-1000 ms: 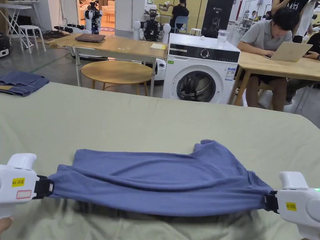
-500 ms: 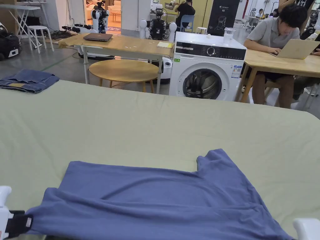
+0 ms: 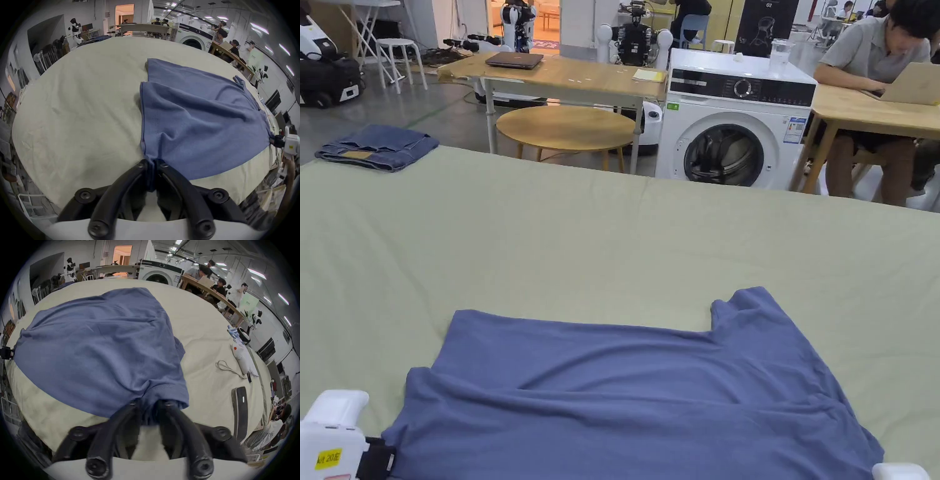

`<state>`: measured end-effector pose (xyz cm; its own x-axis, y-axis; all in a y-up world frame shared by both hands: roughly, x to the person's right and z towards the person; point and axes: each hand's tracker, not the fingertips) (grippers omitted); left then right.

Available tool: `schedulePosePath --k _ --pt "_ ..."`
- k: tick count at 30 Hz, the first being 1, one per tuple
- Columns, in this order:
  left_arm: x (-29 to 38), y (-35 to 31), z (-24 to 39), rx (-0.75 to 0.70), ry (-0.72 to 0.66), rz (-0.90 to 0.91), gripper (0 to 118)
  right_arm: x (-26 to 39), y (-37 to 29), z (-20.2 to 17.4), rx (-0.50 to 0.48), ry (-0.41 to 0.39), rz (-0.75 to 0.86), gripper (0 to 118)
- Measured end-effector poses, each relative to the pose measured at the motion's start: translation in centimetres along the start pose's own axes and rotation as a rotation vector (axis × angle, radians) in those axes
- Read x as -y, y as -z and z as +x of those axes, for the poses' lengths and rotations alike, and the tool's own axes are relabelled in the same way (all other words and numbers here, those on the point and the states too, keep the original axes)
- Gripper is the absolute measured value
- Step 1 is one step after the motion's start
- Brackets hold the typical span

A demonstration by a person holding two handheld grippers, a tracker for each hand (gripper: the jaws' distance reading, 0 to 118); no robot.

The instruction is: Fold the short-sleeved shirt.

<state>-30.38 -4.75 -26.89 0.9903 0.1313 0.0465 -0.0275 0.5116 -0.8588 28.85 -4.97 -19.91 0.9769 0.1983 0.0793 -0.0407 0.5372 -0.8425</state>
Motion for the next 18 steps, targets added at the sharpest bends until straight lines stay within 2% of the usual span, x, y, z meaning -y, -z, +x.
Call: schedulePosePath --k 1,2,4,8,12,14,15,16,17,18 --pt "-0.2 -0.4 0.2 -0.005 -0.003 0.01 33 -0.3 -0.7 0.0 0.007 0.012 0.018 49" --pt "-0.5 -1.0 0.5 -0.011 0.0 0.038 37 -0.7 -1.6 0.1 0.004 0.038 0.071 57" --pt "-1.2 -2.1 1.4 -0.016 0.025 0.122 45 -1.6 -3.4 0.1 0.002 0.068 0.16 57" --pt "-2.8 -3.9 3.5 0.045 0.038 0.295 45 -3.7 -5.9 -1.1 0.01 0.114 0.36 57" --pt "-4.0 -4.7 6.2 0.046 0.061 0.47 45 -5.4 -7.1 -3.6 -0.026 0.171 0.547 57" --pt "-4.4 -5.2 7.7 0.042 0.071 0.56 45 -6.3 -7.4 -5.3 -0.027 0.174 0.606 57" --pt "-4.4 -5.4 8.3 0.045 0.075 0.595 45 -6.6 -7.5 -6.1 -0.034 0.17 0.637 52" --pt "-4.7 -5.3 9.0 0.038 0.082 0.631 44 -7.0 -7.6 -7.0 -0.041 0.164 0.673 40" --pt "-4.8 -5.3 9.6 0.022 0.091 0.656 41 -7.3 -7.6 -7.7 -0.048 0.162 0.693 19" --pt "-4.9 -5.4 10.2 0.017 0.11 0.675 28 -7.5 -7.6 -8.3 -0.054 0.179 0.71 0"
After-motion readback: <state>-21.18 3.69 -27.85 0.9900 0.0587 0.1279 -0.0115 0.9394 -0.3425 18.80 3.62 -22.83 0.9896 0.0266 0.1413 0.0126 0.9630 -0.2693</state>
